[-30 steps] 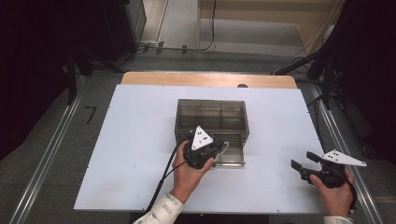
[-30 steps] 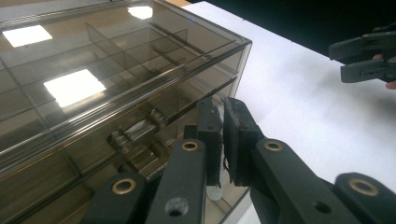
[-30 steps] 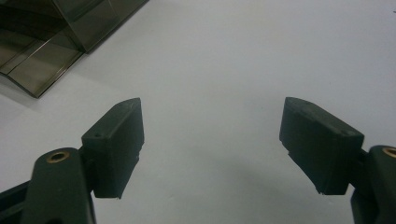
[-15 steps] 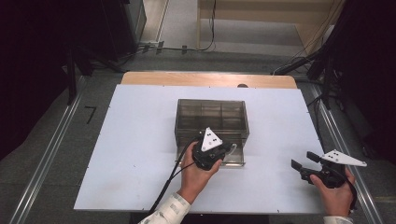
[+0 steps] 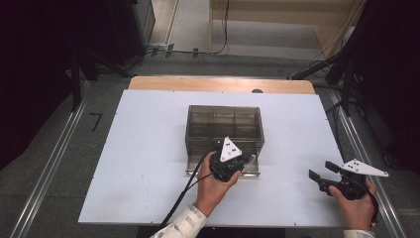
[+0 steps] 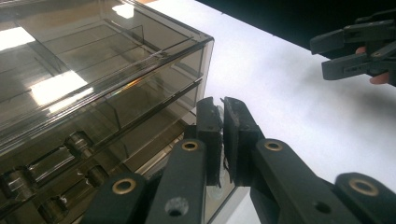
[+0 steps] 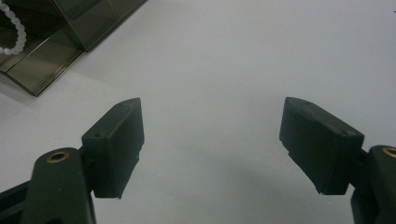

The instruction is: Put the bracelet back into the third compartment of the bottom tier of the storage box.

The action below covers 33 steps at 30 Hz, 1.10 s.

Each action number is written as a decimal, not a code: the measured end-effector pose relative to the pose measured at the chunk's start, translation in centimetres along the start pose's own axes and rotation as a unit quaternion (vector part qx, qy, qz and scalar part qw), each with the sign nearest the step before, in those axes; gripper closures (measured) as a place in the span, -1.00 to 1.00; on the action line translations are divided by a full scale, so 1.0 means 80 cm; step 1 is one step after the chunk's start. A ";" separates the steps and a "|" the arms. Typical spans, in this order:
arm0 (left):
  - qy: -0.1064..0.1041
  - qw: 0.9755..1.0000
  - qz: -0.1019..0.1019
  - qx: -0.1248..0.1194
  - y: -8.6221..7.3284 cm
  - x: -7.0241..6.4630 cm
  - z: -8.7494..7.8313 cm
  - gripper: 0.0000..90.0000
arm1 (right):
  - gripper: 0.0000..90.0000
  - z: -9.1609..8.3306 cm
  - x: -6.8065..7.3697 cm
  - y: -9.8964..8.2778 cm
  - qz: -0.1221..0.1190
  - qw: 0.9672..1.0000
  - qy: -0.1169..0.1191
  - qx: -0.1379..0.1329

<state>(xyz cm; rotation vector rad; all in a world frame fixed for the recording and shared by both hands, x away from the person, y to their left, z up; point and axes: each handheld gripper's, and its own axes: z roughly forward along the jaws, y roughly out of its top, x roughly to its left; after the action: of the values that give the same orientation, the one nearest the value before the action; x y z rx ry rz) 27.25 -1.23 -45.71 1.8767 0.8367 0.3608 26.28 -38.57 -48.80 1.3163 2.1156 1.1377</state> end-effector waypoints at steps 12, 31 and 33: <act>0.009 1.000 0.005 0.005 -0.001 0.002 0.005 0.93 | -0.55 0.001 0.000 0.000 0.000 1.000 0.000 0.001; 0.014 1.000 0.003 0.014 -0.004 0.005 0.009 0.78 | -0.55 0.001 -0.001 0.000 0.000 1.000 0.000 0.001; 0.012 1.000 0.002 0.013 -0.004 0.005 0.009 0.75 | -0.55 0.001 0.000 0.000 0.000 1.000 0.000 0.001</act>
<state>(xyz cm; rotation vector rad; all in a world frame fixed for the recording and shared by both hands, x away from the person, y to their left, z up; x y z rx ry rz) 27.81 -1.35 -46.37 1.9014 0.8584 0.3773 26.34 -38.57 -48.84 1.3167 2.1173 1.1367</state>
